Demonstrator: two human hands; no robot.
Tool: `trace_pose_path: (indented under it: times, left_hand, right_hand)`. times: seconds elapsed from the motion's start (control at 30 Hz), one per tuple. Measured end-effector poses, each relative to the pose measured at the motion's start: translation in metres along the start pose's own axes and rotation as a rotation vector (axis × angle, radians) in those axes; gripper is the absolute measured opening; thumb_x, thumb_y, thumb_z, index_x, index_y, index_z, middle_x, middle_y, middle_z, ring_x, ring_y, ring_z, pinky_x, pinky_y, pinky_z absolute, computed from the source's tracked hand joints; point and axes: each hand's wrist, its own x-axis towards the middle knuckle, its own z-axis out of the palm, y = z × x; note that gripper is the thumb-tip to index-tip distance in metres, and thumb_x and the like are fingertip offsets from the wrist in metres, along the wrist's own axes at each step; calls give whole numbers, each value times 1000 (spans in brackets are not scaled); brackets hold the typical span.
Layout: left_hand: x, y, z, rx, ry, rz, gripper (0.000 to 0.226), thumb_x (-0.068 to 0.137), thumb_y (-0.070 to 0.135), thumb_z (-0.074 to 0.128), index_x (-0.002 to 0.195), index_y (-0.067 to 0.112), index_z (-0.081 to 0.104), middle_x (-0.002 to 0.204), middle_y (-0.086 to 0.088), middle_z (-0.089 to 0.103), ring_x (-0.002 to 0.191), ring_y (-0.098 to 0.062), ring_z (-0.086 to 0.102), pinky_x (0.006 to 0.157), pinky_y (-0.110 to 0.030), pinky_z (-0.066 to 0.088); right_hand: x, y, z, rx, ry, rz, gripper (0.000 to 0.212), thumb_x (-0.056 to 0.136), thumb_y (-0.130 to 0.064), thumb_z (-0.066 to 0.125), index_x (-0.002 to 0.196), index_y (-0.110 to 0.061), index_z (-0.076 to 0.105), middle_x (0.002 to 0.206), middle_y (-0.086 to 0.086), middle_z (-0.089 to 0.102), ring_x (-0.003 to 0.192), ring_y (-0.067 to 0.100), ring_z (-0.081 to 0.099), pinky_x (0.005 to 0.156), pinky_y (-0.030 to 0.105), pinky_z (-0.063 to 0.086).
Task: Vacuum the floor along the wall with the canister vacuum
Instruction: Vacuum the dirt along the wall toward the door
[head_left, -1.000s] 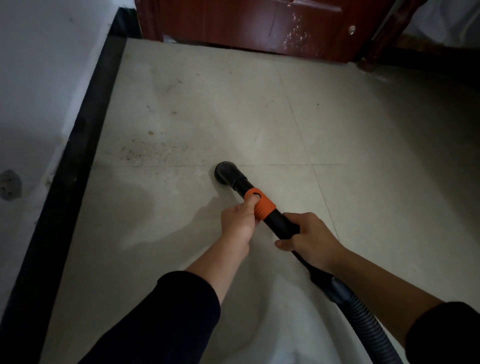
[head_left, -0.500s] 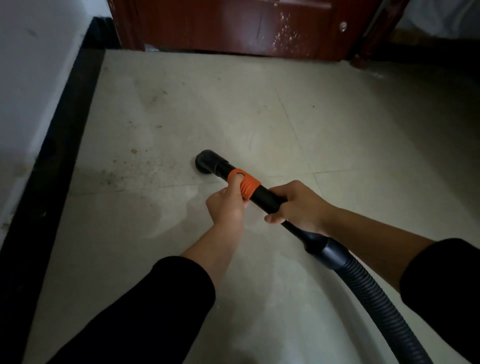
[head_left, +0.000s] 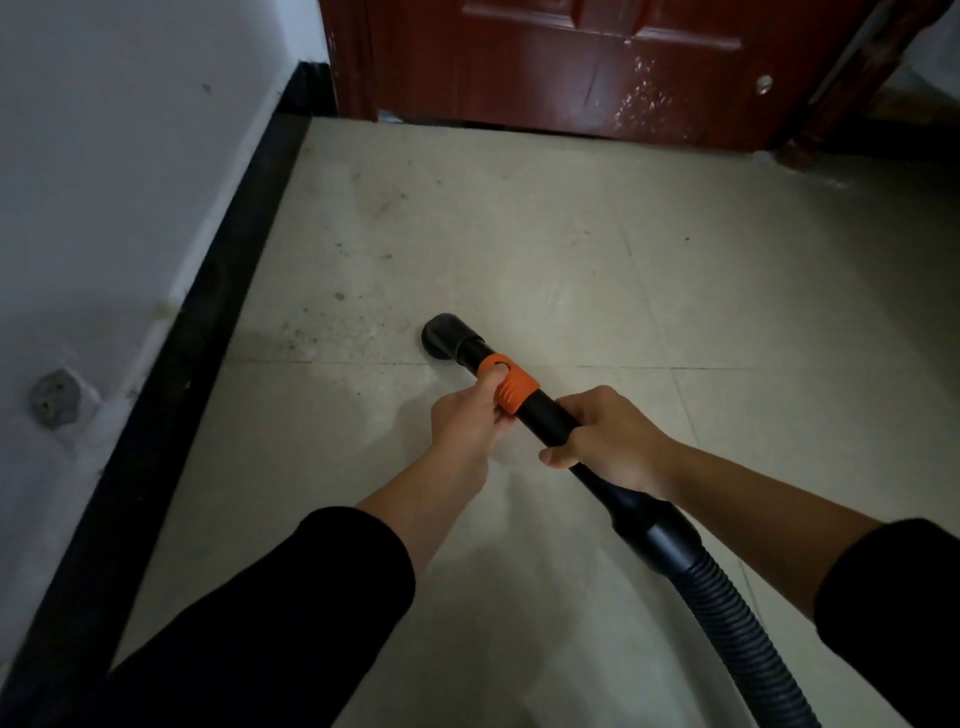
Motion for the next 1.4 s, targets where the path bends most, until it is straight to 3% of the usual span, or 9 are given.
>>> trace_pose_path:
  times: [0.33,0.47,0.57,0.7,0.83,1.17,1.4]
  left_hand:
    - [-19,-7,-7,-5,-38,16,15,89,20,69,83,9,61,87,-10,68,81,-12,67,91,-30,53]
    - [-27,-8,-10,-13,-13,32,14,89,19,68,83,10,60,85,-8,67,77,-10,66,85,-27,53]
    - [-33,-7,-16,-20,0,40,16,89,19,68,82,11,57,83,-7,64,74,-9,64,79,-25,53]
    - [-36,-4,-21,-35,10,52,16,90,18,67,80,11,57,80,-6,63,71,-8,62,72,-21,53]
    - [-36,-1,-30,-56,23,65,13,90,19,68,85,10,59,84,-8,65,74,-9,65,64,-17,55]
    - [-44,8,-52,-73,107,87,15,88,21,70,83,12,59,84,-7,65,75,-10,65,70,-22,53]
    - [-47,12,-69,-95,177,89,17,87,21,71,89,9,60,86,-8,64,79,-13,65,67,-22,54]
  right_hand:
    - [-13,11,2,44,-38,-46,27,76,-8,75,63,-16,52,59,-1,50,55,14,47,59,27,37]
    - [-15,13,2,75,-72,-65,23,75,-6,74,64,-12,55,57,-1,48,55,14,46,61,27,38]
    - [-16,13,6,90,-95,-77,14,75,-6,75,76,0,62,60,2,50,58,16,48,64,28,40]
    - [-15,7,9,88,-105,-91,13,74,-6,75,75,-4,62,59,1,51,57,16,49,63,28,40]
    - [-13,-1,13,85,-117,-97,21,74,-6,75,84,7,61,63,5,49,59,18,47,63,28,38]
    - [-9,-19,29,73,-162,-136,22,75,-9,75,88,5,64,66,5,52,62,17,50,65,29,40]
    - [-8,-30,41,63,-204,-159,16,74,-8,76,75,-5,60,62,2,50,58,16,47,62,27,38]
